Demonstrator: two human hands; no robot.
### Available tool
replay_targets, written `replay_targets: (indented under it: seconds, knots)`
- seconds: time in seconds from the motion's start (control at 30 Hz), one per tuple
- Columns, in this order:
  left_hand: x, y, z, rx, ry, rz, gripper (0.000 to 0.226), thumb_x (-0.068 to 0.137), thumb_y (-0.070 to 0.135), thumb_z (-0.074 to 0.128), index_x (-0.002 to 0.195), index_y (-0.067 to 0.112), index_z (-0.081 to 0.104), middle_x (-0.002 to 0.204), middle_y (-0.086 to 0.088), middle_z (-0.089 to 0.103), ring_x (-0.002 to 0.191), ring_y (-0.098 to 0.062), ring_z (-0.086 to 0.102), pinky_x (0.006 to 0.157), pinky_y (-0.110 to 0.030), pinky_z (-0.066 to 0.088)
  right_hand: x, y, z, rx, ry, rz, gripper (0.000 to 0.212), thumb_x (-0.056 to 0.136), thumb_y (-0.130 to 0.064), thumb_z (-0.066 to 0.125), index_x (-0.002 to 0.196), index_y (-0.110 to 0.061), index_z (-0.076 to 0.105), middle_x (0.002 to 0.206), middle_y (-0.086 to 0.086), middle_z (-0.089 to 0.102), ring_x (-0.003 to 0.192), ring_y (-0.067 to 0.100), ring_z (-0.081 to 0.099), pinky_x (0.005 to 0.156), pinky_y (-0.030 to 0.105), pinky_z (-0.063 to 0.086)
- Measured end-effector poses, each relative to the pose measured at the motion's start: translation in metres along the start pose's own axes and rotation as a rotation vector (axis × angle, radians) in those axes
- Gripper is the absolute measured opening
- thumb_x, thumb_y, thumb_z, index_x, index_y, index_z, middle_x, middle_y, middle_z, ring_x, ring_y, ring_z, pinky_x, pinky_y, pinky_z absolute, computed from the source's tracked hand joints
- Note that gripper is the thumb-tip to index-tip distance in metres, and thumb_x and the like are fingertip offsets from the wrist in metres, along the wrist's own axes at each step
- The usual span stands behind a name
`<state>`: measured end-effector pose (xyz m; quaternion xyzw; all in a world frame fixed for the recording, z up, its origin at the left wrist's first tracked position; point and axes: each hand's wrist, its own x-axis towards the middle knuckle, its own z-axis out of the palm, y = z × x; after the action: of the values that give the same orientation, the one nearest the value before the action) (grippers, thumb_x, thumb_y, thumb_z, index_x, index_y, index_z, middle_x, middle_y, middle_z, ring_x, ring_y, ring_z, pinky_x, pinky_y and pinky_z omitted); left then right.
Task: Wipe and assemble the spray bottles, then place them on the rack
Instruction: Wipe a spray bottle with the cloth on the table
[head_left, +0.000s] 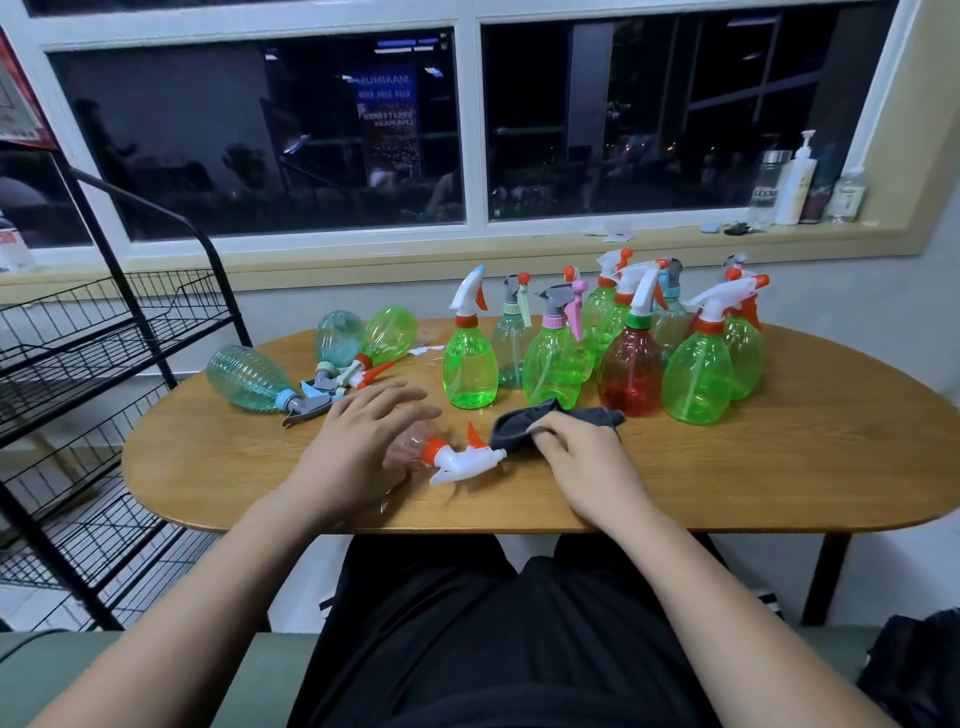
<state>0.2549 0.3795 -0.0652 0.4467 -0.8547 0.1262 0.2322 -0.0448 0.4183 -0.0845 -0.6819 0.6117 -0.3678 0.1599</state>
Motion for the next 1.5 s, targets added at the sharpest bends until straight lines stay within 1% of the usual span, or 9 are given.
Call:
replay_targets:
  seconds: [0.27, 0.37, 0.47, 0.63, 0.9, 0.97, 1.07, 1.23, 1.5]
  knots:
    - [0.009, 0.032, -0.004, -0.433, 0.142, -0.146, 0.067, 0.083, 0.032, 0.086, 0.143, 0.037, 0.057, 0.143, 0.022, 0.059, 0.135, -0.004, 0.053, 0.110, -0.037, 0.046, 0.011, -0.005, -0.010, 0.573, 0.090, 0.226, 0.031, 0.107, -0.016, 0.054, 0.079, -0.011, 0.067, 0.065, 0.002, 0.058, 0.065, 0.019, 0.048, 0.064, 0.034, 0.032]
    - [0.015, 0.047, -0.001, -0.574, 0.151, -0.231, 0.062, 0.086, 0.037, 0.086, 0.140, 0.039, 0.056, 0.134, 0.025, 0.065, 0.125, 0.002, 0.059, 0.103, -0.028, 0.048, 0.011, -0.016, -0.009, 0.732, 0.038, 0.268, 0.029, 0.109, -0.019, 0.052, 0.096, -0.010, 0.077, 0.087, 0.010, 0.078, 0.080, 0.025, 0.067, 0.071, 0.035, 0.044]
    - [0.019, 0.057, 0.006, -0.715, 0.116, -0.312, 0.056, 0.087, 0.043, 0.085, 0.133, 0.041, 0.055, 0.127, 0.030, 0.064, 0.121, 0.006, 0.061, 0.103, -0.030, 0.053, 0.014, -0.027, -0.004, 0.765, 0.029, 0.254, 0.028, 0.109, -0.020, 0.053, 0.103, -0.009, 0.077, 0.103, 0.019, 0.079, 0.096, 0.034, 0.072, 0.083, 0.039, 0.047]
    - [0.019, 0.059, 0.016, -0.880, 0.096, -0.382, 0.053, 0.087, 0.050, 0.084, 0.132, 0.039, 0.058, 0.125, 0.010, 0.074, 0.119, -0.008, 0.068, 0.108, -0.045, 0.054, 0.018, -0.043, -0.003, 0.798, 0.015, 0.257, 0.030, 0.112, -0.022, 0.050, 0.109, -0.012, 0.077, 0.108, 0.011, 0.080, 0.111, 0.031, 0.073, 0.094, 0.040, 0.052]
    - [0.016, 0.071, 0.016, -0.880, 0.078, -0.380, 0.057, 0.085, 0.051, 0.081, 0.136, 0.037, 0.060, 0.120, 0.020, 0.074, 0.116, 0.005, 0.066, 0.104, -0.026, 0.053, 0.027, -0.069, -0.011, 0.905, 0.011, 0.226, 0.028, 0.111, -0.014, 0.048, 0.109, -0.002, 0.074, 0.104, 0.017, 0.079, 0.094, 0.025, 0.071, 0.083, 0.036, 0.053]
    - [0.016, 0.071, 0.017, -0.867, 0.081, -0.382, 0.059, 0.086, 0.051, 0.082, 0.138, 0.035, 0.060, 0.121, 0.017, 0.074, 0.117, 0.003, 0.066, 0.104, -0.028, 0.054, 0.027, -0.071, -0.013, 0.998, 0.005, 0.270, 0.027, 0.110, -0.011, 0.049, 0.109, 0.003, 0.072, 0.101, 0.027, 0.075, 0.091, 0.029, 0.069, 0.078, 0.037, 0.052]
    - [0.017, 0.071, 0.018, -0.862, 0.085, -0.390, 0.060, 0.087, 0.047, 0.084, 0.140, 0.031, 0.060, 0.121, 0.014, 0.075, 0.116, 0.000, 0.067, 0.105, -0.032, 0.055, 0.030, -0.074, -0.018, 1.195, 0.002, 0.320, 0.025, 0.109, -0.007, 0.048, 0.105, 0.000, 0.073, 0.090, 0.020, 0.073, 0.081, 0.026, 0.071, 0.073, 0.034, 0.058]
    - [0.018, 0.072, 0.017, -0.845, 0.090, -0.394, 0.054, 0.089, 0.042, 0.084, 0.136, 0.034, 0.061, 0.118, 0.016, 0.075, 0.113, 0.003, 0.067, 0.105, -0.032, 0.054, 0.030, -0.082, -0.027, 1.425, -0.113, 0.450, 0.034, 0.113, -0.014, 0.044, 0.129, 0.004, 0.066, 0.099, 0.017, 0.077, 0.079, 0.026, 0.077, 0.062, 0.032, 0.063]
    - [0.016, 0.071, 0.016, -0.838, 0.075, -0.390, 0.068, 0.080, 0.066, 0.077, 0.140, 0.040, 0.058, 0.126, 0.019, 0.072, 0.120, 0.004, 0.064, 0.108, -0.034, 0.053, 0.038, -0.071, -0.021, 1.506, -0.132, 0.537, 0.039, 0.113, -0.016, 0.042, 0.139, 0.004, 0.061, 0.126, 0.024, 0.073, 0.109, 0.035, 0.075, 0.084, 0.041, 0.065]
